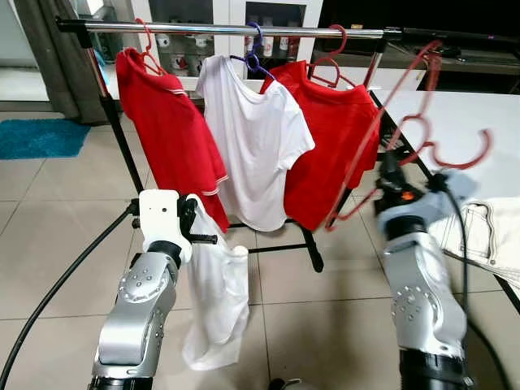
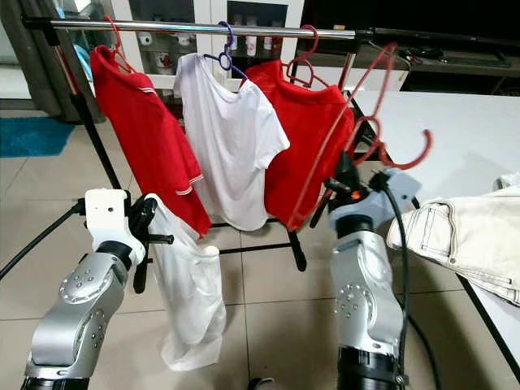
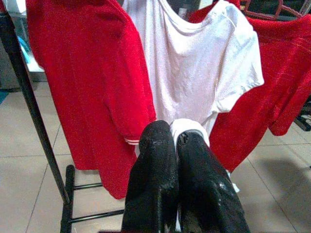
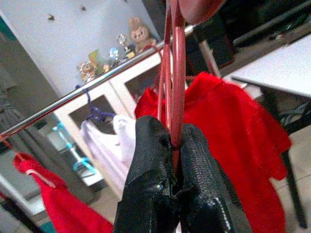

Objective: Hang hanger

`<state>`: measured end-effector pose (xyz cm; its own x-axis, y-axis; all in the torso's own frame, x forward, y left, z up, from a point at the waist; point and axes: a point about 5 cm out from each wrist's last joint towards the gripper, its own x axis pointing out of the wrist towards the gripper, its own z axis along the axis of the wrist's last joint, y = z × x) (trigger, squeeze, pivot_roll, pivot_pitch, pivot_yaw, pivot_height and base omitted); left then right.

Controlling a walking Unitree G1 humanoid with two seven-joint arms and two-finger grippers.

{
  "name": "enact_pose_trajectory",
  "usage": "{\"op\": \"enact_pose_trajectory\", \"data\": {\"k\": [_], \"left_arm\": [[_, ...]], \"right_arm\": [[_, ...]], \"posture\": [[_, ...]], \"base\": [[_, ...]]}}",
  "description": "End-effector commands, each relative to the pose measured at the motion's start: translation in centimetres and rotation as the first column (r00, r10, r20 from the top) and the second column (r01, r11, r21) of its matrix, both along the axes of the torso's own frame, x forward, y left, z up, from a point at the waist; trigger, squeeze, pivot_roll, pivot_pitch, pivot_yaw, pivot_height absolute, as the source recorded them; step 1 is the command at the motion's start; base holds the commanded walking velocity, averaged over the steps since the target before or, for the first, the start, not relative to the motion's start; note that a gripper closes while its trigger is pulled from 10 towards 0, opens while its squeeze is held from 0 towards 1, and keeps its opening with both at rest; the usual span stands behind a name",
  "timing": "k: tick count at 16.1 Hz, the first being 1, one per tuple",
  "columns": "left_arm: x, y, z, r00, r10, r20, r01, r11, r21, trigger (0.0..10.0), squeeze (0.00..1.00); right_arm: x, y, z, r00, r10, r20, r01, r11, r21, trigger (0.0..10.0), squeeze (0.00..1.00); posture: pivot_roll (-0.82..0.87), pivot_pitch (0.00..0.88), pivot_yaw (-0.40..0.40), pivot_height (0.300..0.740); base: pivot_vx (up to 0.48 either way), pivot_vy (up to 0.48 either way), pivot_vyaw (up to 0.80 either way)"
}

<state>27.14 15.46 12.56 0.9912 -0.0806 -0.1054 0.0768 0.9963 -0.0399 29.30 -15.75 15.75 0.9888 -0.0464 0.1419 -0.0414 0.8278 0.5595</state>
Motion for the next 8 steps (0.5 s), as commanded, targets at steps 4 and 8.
{"op": "enact_pose_trajectory", "data": {"k": [4, 8], "left_arm": [[-0.3, 0.6, -0.1, 0.996, -0.014, -0.085, 0.016, 1.0, 0.018, 10.0, 0.0], [-0.1, 0.6, 0.8, 0.99, -0.125, -0.064, 0.121, 0.991, -0.06, 10.0, 0.0]], "right_arm": [[0.7, -1.6, -0.6, 0.993, -0.075, -0.095, 0.07, 0.996, -0.052, 10.0, 0.0], [-1.1, -3.0, -0.7, 0.981, 0.064, -0.181, -0.101, 0.975, -0.201, 10.0, 0.0]], "posture": [[0.11, 0.0, -0.071, 0.74], [0.08, 0.0, -0.035, 0.74]], "base": [[0.0, 0.0, -0.74], [0.0, 0.0, -0.62]]}}
